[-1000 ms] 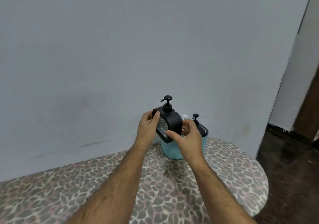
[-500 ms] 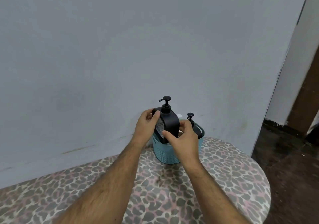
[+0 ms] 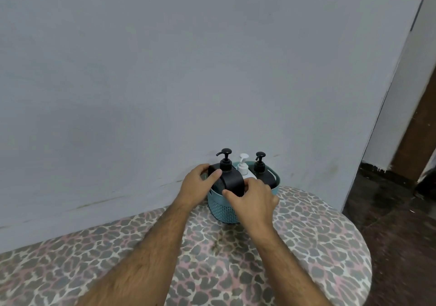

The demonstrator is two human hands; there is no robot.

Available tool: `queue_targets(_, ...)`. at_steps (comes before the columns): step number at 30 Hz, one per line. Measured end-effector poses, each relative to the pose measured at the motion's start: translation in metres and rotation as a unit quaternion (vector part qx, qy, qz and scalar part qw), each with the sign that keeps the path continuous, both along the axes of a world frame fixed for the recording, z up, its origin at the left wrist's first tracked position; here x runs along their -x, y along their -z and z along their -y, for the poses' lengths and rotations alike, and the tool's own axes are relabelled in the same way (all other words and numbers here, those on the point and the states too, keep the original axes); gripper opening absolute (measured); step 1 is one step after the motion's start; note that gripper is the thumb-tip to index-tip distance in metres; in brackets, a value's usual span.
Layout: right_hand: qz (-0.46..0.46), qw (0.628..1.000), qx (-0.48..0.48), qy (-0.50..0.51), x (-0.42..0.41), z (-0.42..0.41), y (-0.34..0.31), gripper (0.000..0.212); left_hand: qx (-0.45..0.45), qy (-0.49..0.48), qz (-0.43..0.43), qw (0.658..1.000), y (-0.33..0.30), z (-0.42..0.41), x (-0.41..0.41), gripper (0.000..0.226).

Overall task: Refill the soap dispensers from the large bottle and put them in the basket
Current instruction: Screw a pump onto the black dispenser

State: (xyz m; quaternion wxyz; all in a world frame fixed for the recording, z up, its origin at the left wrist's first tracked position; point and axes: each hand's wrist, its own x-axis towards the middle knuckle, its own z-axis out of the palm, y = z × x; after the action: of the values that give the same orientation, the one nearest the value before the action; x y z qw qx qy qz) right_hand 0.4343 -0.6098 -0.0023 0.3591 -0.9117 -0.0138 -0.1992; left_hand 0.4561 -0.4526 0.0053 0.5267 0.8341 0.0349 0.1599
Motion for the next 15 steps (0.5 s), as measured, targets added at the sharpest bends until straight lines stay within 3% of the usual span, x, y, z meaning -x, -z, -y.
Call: queue_targets(15,-0.058,0.998,0.034,-0.013,0.000,0.009,-0.018,0.016,-0.060,-0.004,-0.024,0.998,0.003,-0.004,-0.002,0.045)
